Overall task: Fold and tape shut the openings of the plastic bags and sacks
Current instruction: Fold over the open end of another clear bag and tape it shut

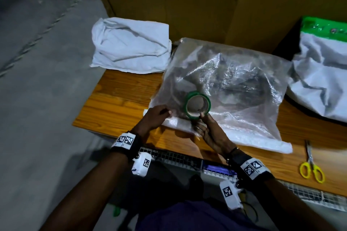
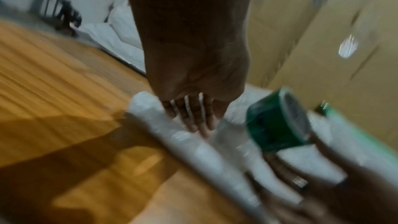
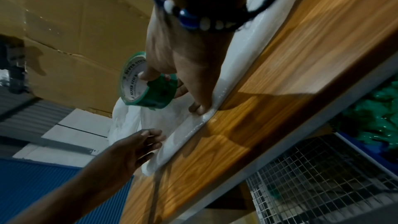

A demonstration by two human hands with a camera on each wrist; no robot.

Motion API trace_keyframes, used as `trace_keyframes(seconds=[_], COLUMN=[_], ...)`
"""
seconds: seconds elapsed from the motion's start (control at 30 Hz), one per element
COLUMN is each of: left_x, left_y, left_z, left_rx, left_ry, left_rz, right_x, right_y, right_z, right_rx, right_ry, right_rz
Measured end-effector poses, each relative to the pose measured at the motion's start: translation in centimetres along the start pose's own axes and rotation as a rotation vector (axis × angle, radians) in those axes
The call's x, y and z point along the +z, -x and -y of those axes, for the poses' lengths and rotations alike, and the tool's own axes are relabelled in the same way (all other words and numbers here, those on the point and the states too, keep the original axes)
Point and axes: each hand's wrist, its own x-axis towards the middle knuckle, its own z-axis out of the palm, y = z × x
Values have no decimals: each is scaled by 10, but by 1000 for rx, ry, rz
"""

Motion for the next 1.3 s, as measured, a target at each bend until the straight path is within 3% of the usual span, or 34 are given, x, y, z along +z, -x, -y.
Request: trace_keyframes(seconds=[0.07,0.17,0.33,0.53,0.87,1.17,1.3], left_x=[1,10,9,-5,-17,-27,-26], left_y=[5,5,-10,-18,-22,-17,-21], left_z=[-12,-29,-45,-40,-21,-15,-18], left_rx=[-96,-365,-533,-514,-361,-305,-249], left_ry=[231,720,1008,817,657,691,610], left_rz=[37,138,291,301,149,291,283], right_x=[-3,1,9,27,38,42,40], right_y=[-1,1,7,16,26,35,34], right_z=[-4,-3,-9,-12,-17,-17,-17], right_rx=[-20,-46,-112,-188,-217,-176,-171], right_ry=[57,141,272,409,537,676,701], right_rz=[-6,-6,-40,-26,-24,-16,-1])
